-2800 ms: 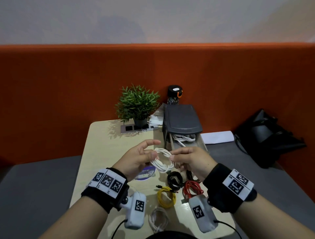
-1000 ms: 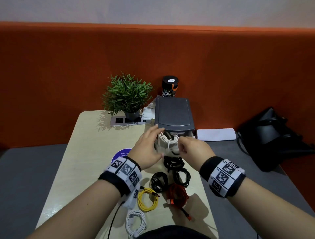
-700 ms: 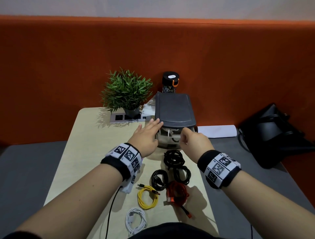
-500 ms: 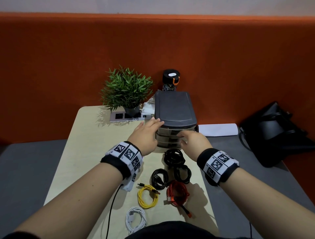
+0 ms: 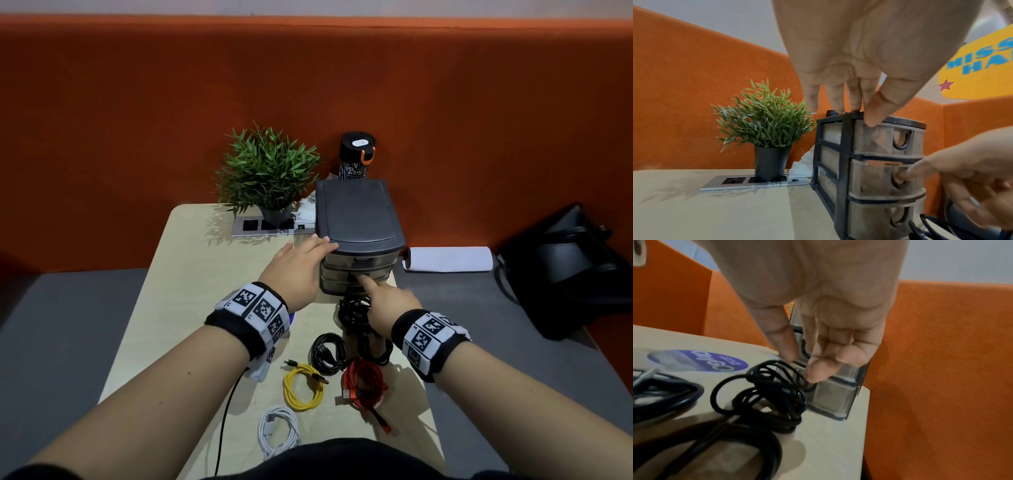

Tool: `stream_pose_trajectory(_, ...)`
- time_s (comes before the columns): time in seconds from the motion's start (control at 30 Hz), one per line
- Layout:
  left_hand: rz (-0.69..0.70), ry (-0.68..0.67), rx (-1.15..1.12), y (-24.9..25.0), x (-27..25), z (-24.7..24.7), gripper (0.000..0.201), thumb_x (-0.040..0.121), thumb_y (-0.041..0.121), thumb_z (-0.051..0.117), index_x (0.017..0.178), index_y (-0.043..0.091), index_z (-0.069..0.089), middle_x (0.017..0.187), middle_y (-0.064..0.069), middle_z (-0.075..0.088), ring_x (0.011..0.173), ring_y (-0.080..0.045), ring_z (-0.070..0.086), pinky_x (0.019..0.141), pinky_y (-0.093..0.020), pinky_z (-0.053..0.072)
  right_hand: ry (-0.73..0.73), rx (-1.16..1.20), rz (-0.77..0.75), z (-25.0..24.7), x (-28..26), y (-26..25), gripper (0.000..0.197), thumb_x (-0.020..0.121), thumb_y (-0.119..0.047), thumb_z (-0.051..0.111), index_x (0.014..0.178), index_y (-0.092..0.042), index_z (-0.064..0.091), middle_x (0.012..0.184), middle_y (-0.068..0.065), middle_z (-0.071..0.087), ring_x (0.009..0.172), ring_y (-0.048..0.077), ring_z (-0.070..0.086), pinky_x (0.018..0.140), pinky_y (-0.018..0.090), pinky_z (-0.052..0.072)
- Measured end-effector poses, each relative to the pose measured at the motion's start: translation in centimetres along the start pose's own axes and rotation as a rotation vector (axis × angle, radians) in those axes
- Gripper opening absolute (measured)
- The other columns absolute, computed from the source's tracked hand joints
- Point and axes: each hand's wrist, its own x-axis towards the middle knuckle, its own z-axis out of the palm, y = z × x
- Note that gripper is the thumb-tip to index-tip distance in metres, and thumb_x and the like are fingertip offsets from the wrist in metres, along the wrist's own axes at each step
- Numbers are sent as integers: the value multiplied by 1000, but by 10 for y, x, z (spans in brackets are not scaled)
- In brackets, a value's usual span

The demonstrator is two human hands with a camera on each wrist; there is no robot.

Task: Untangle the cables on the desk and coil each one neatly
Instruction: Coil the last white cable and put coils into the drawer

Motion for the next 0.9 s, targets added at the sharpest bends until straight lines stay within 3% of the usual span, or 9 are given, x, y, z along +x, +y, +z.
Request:
stream_pose_trajectory(0.2,-17,-23,12,0,0,1,73,82,0,41,146,31,24,155,11,20,143,-8,14,118,-38,5,17,61,37,6,1,-8,62,79,0,41,133,-25,23,106,10,63,90,32,62,83,38,44)
stream_pose_trajectory(0.43,-22,-23,19,-1,0,3,76,81,-2,43,146,33,24,155,11,20,141,-10,22,118,-39,9,72,75,-51,26,-26,1,54,81,-6,49,128,-24,28,118,6,61,95,31,59,80,34,39)
stream_pose_trajectory(0.6,-29,-55,-48,-1,-3,7,78,81,0,46,148,32,21,156,11,15,133,-17,35,113,-41,25,107,137,-63,34,-38,6,64,86,-11,47,143,-29,24,139,1,48,106,31,57,93,37,41)
stream_pose_trajectory(0.7,-7,9,-106,-3,-12,15,76,82,1,47,147,31,24,156,11,17,131,-16,37,110,-39,31,169,151,-95,37,-42,11,60,85,-9,47,140,-28,33,139,-3,47,108,26,53,95,33,38)
stream_pose_trajectory(0.8,47,231,-164,-9,-27,30,49,82,-1,49,123,25,52,130,5,43,114,-14,48,94,-32,42,159,130,-103,41,-42,13,43,88,-10,44,129,-25,47,131,-3,53,105,24,53,87,29,35)
stream_pose_trajectory(0.83,43,225,-151,-10,-33,36,38,84,1,50,113,24,56,119,6,47,108,-13,49,90,-28,42,145,127,-95,43,-39,14,43,90,-11,42,130,-25,48,131,-3,54,106,25,53,88,29,35)
stream_pose_trajectory(0.9,7,69,-97,-13,-43,48,23,90,10,49,102,24,62,107,9,49,102,-11,48,87,-26,42,105,101,-83,47,-32,13,46,91,-14,39,135,-27,44,131,1,56,108,28,55,92,32,39)
